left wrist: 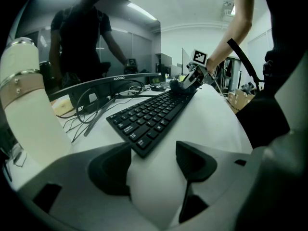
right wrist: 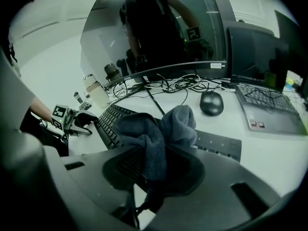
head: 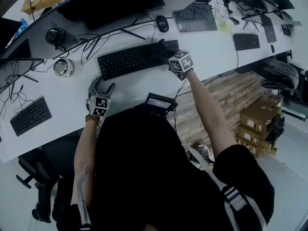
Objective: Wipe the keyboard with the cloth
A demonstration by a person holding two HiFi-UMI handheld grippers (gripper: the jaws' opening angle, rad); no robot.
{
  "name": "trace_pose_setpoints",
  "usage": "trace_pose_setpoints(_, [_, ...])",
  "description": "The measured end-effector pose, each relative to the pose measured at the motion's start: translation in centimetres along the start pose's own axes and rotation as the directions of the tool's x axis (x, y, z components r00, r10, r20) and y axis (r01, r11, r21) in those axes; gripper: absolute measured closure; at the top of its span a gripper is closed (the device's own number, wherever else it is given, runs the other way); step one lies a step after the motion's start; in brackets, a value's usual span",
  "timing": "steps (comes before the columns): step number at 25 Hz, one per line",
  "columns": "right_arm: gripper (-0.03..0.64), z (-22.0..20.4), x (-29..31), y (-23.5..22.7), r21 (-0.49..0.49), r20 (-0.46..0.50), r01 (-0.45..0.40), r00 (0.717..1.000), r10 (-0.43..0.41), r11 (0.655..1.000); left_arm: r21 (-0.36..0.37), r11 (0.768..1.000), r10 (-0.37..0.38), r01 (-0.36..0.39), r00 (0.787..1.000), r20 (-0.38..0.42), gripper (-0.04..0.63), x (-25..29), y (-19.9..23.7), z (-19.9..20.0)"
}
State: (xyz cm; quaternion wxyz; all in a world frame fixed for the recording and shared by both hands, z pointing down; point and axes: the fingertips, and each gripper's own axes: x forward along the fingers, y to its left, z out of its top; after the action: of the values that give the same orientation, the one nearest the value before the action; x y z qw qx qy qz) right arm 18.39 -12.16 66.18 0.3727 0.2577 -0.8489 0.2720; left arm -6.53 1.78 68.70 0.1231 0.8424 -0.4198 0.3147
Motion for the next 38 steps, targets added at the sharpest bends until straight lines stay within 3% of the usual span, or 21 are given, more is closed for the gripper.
trace_pose_setpoints(12, [0.522,0.6,1.3,2.5,-0.199,-0.032,-0.036,0.999,0.031,0.979,0.0,1.0,0.001,-0.001,1.0,0.003,0.311,0.0,0.0,0.3])
trace_pose_setpoints(17, [0.522,0.8,2.5,4.8,-0.259,-0.057,-0.137,0.99,0.127,0.956,0.0,1.0,0.004,-0.004,1.0,0.006,0.311,0.1,0.0,0.2])
trace_pose_setpoints(29, [0.523,1.4,3.3,6.5,-0.331,-0.112,-0.184,0.981,0.155,0.926,-0.006,1.0,0.006,-0.006,1.0,-0.002,0.31,0.0,0.0,0.4])
trace_pose_setpoints(38, [0.525,2.3,5.1,9.1,-0.411,-0.182,-0.257,0.963,0.197,0.875,-0.005,1.0,0.006,-0.006,1.0,-0.003,0.31,-0.1,0.1,0.4])
